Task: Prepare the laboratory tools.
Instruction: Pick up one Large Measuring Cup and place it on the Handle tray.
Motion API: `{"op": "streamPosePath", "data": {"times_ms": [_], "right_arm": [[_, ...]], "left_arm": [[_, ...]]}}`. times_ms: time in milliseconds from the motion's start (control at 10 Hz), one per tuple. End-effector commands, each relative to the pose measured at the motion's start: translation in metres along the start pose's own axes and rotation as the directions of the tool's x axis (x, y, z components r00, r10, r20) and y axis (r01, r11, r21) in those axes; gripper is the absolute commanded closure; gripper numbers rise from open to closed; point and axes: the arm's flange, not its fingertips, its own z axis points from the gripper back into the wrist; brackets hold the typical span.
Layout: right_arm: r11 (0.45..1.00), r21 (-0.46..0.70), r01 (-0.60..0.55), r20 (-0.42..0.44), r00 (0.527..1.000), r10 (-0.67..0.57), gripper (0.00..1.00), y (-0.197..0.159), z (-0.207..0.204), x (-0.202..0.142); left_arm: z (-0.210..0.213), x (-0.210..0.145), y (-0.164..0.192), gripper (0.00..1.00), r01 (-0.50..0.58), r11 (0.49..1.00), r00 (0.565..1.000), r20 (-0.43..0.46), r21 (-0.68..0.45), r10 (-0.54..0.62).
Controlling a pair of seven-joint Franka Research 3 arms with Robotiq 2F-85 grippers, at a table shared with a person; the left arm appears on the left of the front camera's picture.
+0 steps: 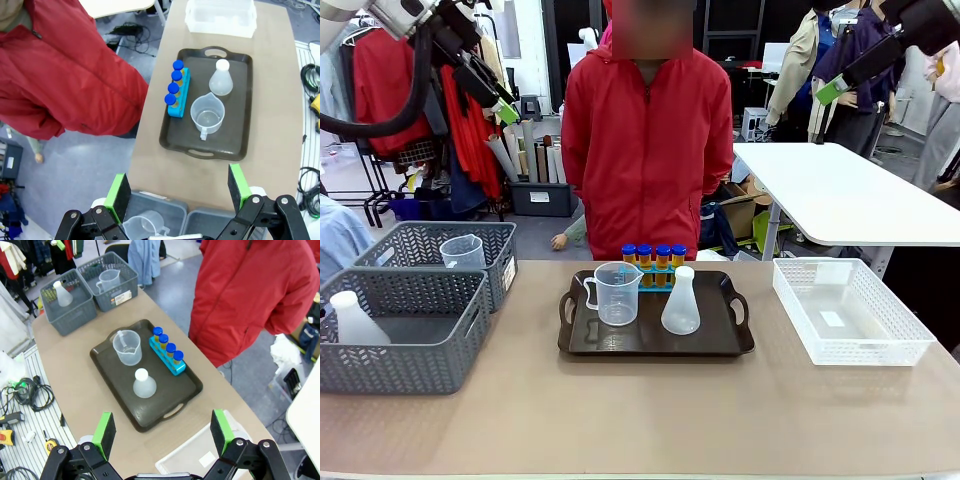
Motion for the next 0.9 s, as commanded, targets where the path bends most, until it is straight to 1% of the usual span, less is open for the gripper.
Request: {"op": "streamPosePath", "data": {"times_ms": [0, 800], "right_arm": [[1.000, 0.011, -0.007, 0.012, 1.000, 0.007, 0.00, -0.0004, 0.0010, 0.0006], [1.000, 0.011, -0.007, 0.012, 1.000, 0.007, 0.00, -0.0004, 0.0010, 0.0006]], "left_arm": [[0.0025, 0.0004, -0.0008, 0.00, 0.001, 1.000, 1.000, 0.002, 0.003, -0.001], [0.0025, 0.0004, -0.0008, 0.00, 0.001, 1.000, 1.000, 0.002, 0.003, -0.001]]}}
